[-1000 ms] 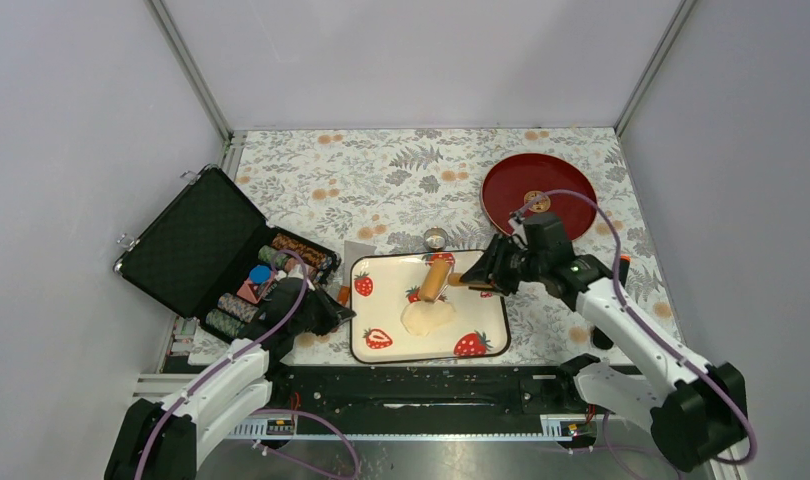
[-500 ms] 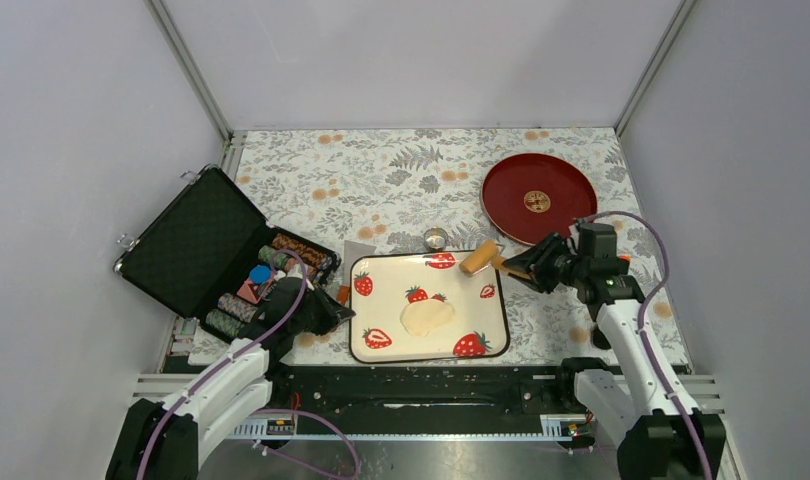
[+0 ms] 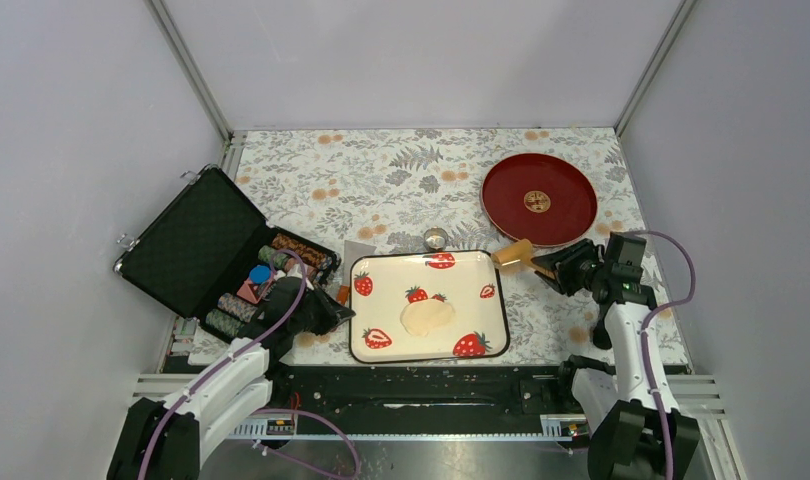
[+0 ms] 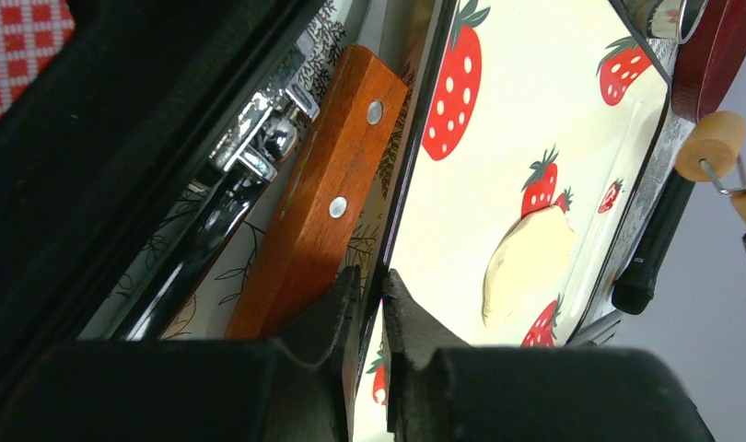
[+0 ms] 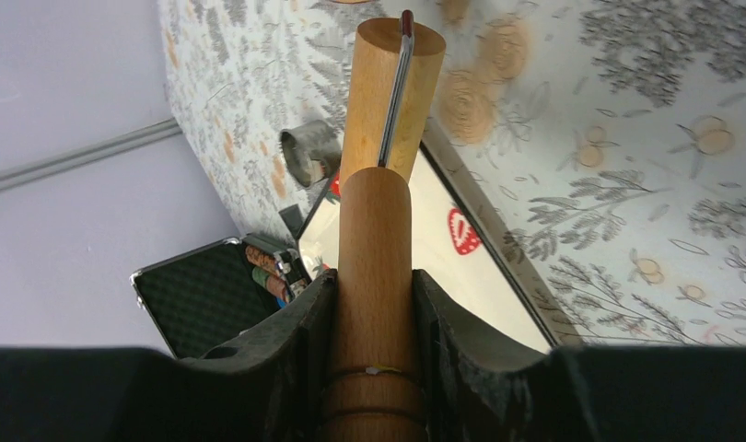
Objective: Roll out the dumpling wrappers from the dough
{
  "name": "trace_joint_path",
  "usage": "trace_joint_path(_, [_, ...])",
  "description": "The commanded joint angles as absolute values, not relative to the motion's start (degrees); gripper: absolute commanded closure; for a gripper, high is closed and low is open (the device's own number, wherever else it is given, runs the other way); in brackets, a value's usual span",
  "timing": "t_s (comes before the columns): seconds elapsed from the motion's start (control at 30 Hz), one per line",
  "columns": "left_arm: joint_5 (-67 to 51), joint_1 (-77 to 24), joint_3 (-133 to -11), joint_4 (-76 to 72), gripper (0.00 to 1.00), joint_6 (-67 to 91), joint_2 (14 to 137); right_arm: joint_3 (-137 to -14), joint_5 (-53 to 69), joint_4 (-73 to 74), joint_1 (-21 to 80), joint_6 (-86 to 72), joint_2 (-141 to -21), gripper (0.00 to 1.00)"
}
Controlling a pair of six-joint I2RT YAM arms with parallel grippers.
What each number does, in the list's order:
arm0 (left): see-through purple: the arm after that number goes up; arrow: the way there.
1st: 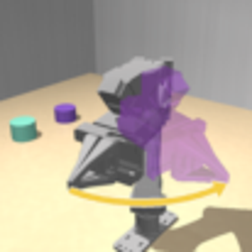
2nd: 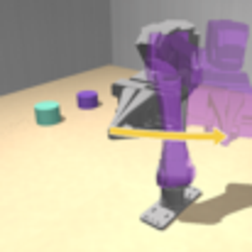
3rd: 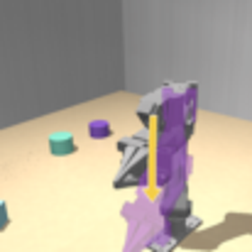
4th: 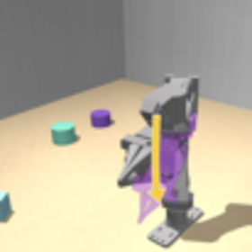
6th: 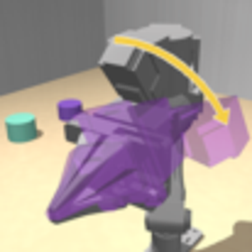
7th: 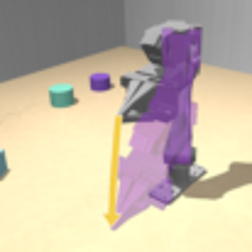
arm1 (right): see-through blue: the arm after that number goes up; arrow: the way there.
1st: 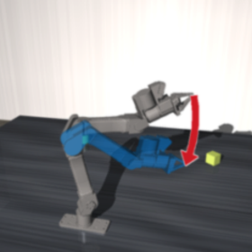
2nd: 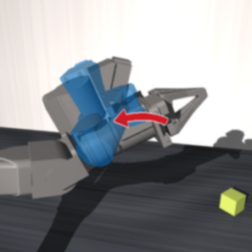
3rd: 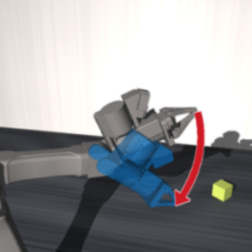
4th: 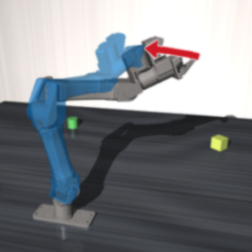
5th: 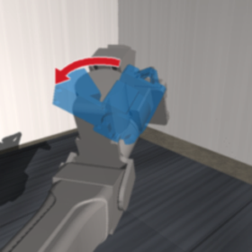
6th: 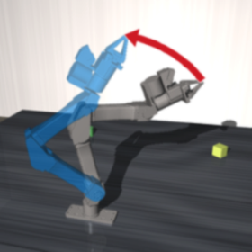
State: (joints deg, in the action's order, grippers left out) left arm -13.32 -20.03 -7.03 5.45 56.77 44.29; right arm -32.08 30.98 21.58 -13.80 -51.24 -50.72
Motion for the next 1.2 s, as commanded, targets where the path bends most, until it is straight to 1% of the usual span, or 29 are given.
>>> trace_joint_path(0.0, [-11.74,-19.05,-7.32,5.29,1.00,55.83,45.20,-30.08,30.00,22.97,-15.17,-52.17,-47.55,1.00])
trace_joint_path(0.23, [-12.32,-18.84,-7.41,4.51,1.00,55.54,46.37,-27.97,19.84,29.23,-15.46,-51.85,-45.32,1.00])
trace_joint_path(0.3, [-12.09,-18.67,-7.56,4.85,1.00,55.50,45.85,-28.12,17.89,30.73,-15.47,-51.01,-45.49,0.97])
trace_joint_path(0.33, [-11.99,-18.59,-7.56,4.66,1.00,55.58,45.88,-28.15,17.10,31.25,-15.47,-50.99,-45.55,0.94])
trace_joint_path(0.37, [-12.03,-18.54,-7.50,4.24,1.00,55.55,46.26,-28.39,16.42,31.84,-15.47,-51.02,-45.68,0.90])
trace_joint_path(0.5, [-12.95,-18.46,-7.37,2.74,1.00,55.47,48.12,-29.56,16.97,32.16,-15.47,-49.03,-46.49,0.66])
trace_joint_path(0.53, [-12.89,-18.40,-7.52,3.00,1.00,55.32,48.04,-29.88,17.23,32.45,-15.51,-48.37,-46.76,0.58])
trace_joint_path(0.57, [-12.64,-18.43,-7.60,3.20,1.00,55.40,47.69,-30.44,17.39,33.24,-15.47,-47.66,-47.14,0.46])
trace_joint_path(0.63, [-12.55,-18.29,-7.40,3.17,1.00,55.50,47.13,-31.01,16.99,34.74,-15.47,-46.44,-47.35,0.32])
trace_joint_path(0.7, [-12.87,-18.13,-7.33,2.66,1.00,55.50,47.46,-31.71,14.97,36.54,-15.47,-45.23,-47.25,0.22])
trace_joint_path(0.73, [-12.98,-18.09,-7.37,2.64,1.00,55.46,47.74,-32.03,13.78,37.41,-15.47,-44.59,-47.14,0.19])
trace_joint_path(0.87, [-13.08,-18.01,-7.34,2.85,1.00,55.33,47.47,-34.16,7.82,41.40,-15.46,-42.67,-46.77,0.10])
trace_joint_path(1.03, [-13.53,-17.84,-7.24,2.38,1.00,55.32,47.81,-37.40,1.67,43.71,-15.46,-40.80,-45.34,0.08])
trace_joint_path(1.17, [-13.53,-17.65,-7.34,2.35,1.00,55.25,47.92,-40.57,0.51,43.90,-15.47,-37.54,-46.02,0.08])
